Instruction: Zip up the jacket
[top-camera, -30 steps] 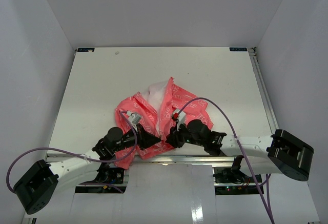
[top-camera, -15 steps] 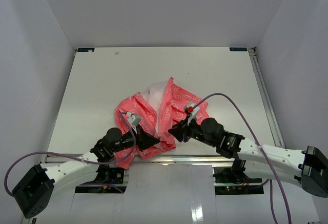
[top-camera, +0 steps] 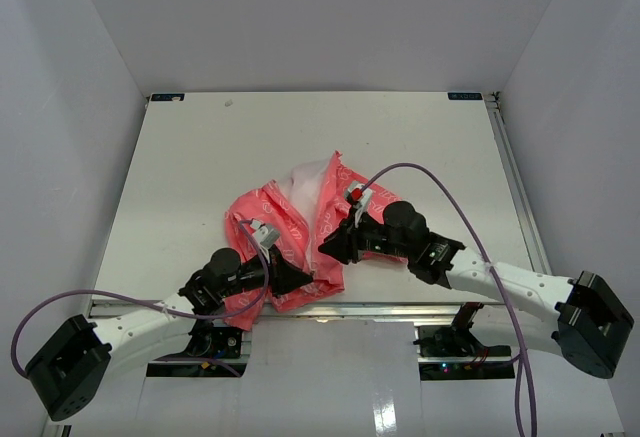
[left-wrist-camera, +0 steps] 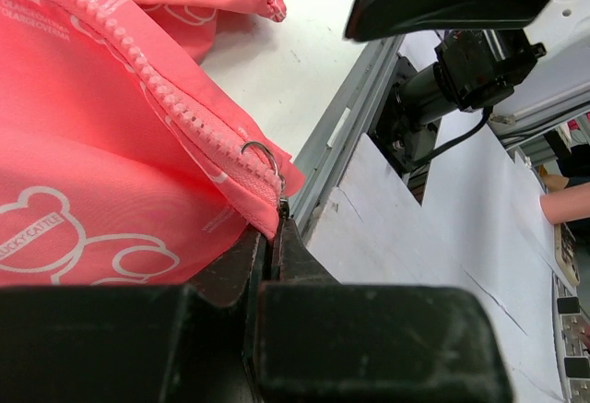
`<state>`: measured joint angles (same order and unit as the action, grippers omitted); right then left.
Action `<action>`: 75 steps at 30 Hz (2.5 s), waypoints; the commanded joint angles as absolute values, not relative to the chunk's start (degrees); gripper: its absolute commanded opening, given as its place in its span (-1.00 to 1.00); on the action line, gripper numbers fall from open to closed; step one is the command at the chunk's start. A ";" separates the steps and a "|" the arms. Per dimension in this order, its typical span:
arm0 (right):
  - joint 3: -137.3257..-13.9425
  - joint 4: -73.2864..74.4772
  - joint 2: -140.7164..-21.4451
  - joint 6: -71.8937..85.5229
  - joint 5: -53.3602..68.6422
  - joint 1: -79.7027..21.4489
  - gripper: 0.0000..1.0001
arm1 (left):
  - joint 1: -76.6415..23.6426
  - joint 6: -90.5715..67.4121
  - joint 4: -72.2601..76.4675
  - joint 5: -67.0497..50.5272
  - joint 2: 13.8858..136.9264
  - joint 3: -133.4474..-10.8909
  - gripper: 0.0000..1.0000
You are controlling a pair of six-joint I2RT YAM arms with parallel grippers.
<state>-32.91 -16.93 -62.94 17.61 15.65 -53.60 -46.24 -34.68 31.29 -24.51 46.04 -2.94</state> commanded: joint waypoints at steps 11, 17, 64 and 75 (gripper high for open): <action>-32.52 -25.92 -69.15 19.69 29.81 -52.39 -0.24 | -46.49 -33.57 31.55 -26.89 43.95 -1.32 -1.00; -32.17 -26.46 -70.47 19.05 28.77 -52.47 -0.23 | -46.49 -33.55 32.08 -26.89 44.21 -1.21 -1.00; -29.71 -31.98 -75.47 20.04 31.52 -52.85 -0.31 | -46.41 -33.52 32.08 -26.19 44.33 -1.17 -1.00; -29.32 -32.05 -75.08 19.48 32.26 -52.87 -0.84 | -46.41 -33.57 31.44 -25.84 44.03 -1.18 -1.00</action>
<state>-30.09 -30.22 -75.37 20.03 30.17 -52.57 -46.25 -33.89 30.73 -25.12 44.66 -2.76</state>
